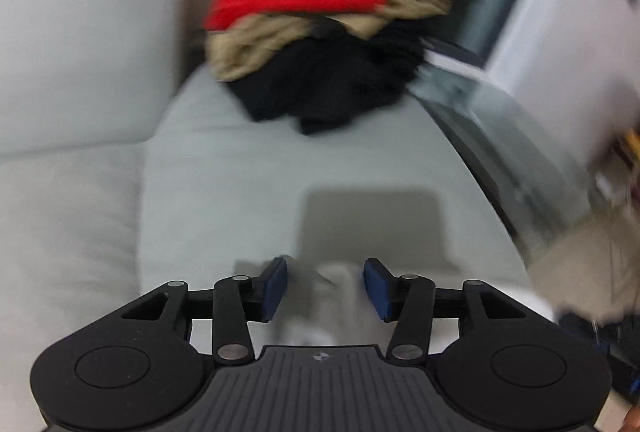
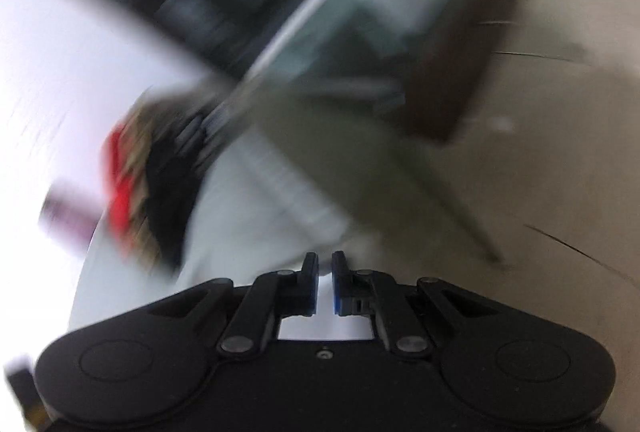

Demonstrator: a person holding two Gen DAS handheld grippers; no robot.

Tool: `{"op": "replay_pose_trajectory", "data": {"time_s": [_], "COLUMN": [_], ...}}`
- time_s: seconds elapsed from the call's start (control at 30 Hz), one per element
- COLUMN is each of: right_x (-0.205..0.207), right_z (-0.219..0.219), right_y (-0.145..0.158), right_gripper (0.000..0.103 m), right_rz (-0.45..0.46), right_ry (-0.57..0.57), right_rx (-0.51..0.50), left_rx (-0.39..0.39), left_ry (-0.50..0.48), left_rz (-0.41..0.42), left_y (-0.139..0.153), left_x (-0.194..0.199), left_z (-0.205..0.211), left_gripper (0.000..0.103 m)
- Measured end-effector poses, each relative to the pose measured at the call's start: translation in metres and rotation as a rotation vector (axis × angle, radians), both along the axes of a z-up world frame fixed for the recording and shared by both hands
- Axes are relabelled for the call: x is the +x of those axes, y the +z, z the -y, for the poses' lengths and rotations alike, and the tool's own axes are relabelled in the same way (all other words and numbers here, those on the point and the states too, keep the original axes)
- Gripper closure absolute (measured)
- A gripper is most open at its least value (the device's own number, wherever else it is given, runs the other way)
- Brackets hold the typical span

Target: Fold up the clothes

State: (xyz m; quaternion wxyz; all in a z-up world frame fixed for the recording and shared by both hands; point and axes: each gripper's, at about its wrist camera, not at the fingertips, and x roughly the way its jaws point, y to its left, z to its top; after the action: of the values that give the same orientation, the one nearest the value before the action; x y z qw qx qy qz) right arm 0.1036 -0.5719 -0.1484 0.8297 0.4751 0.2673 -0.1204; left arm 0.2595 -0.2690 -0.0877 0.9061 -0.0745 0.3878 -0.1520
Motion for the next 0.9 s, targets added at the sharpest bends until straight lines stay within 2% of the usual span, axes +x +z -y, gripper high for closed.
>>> {"op": "replay_pose_trajectory", "data": {"time_s": [0.03,0.07,0.17,0.27,0.37,0.47,0.5,0.53,0.57,0.63,0.7,0.73,0.83,0.9], "right_x": [-0.008,-0.019,-0.056,-0.087,-0.109,-0.114,-0.115,-0.117,-0.118,-0.142,-0.165,-0.174,-0.19,-0.191], "right_z": [0.01,0.015,0.02,0.003,-0.023,-0.047,-0.049,-0.051,-0.052,-0.044,-0.036,-0.036,-0.044,-0.054], "right_y": [0.003,0.01,0.034,0.055,0.064,0.05,0.042,0.034,0.026,0.031,0.037,0.046,0.061,0.067], "right_gripper": [0.094,0.094,0.094,0.089,0.082,0.081,0.081,0.084,0.102,0.103,0.091,0.087,0.086,0.083], "right_rz": [-0.013,-0.004,0.038,0.08,0.104,0.084,0.038,-0.007,-0.051,-0.064,-0.078,-0.103,-0.053,-0.002], "right_ry": [-0.037,-0.039,-0.017,0.069,0.21,0.345,0.327,0.309,0.29,0.217,0.144,0.129,0.161,0.222], "right_rx": [-0.004,-0.031,-0.08,-0.076,-0.049,0.018,0.012,0.006,-0.001,-0.031,-0.065,-0.14,-0.157,-0.136], "left_rx": [0.009,0.023,0.048,0.001,-0.081,-0.082,-0.044,0.006,0.052,0.136,0.2,0.186,0.099,0.061], "left_ry": [0.025,0.024,-0.043,-0.132,-0.266,-0.275,-0.24,-0.193,-0.154,-0.118,-0.11,-0.117,-0.17,-0.233], "left_rz": [0.011,0.031,0.064,0.061,0.023,-0.085,-0.125,-0.166,-0.18,-0.142,-0.094,-0.076,-0.001,0.068], "left_y": [0.006,0.012,0.023,0.03,0.027,0.003,-0.006,-0.016,-0.022,-0.023,-0.02,-0.017,-0.002,0.009], "left_x": [-0.005,-0.011,-0.04,-0.076,-0.112,-0.12,-0.12,-0.119,-0.121,-0.137,-0.153,-0.159,-0.18,-0.192], "left_z": [-0.009,-0.017,-0.033,-0.044,-0.039,-0.028,-0.028,-0.029,-0.035,-0.053,-0.068,-0.073,-0.077,-0.067], "left_gripper": [0.07,0.07,0.069,0.067,0.065,0.061,0.062,0.062,0.06,0.063,0.069,0.069,0.069,0.064]}}
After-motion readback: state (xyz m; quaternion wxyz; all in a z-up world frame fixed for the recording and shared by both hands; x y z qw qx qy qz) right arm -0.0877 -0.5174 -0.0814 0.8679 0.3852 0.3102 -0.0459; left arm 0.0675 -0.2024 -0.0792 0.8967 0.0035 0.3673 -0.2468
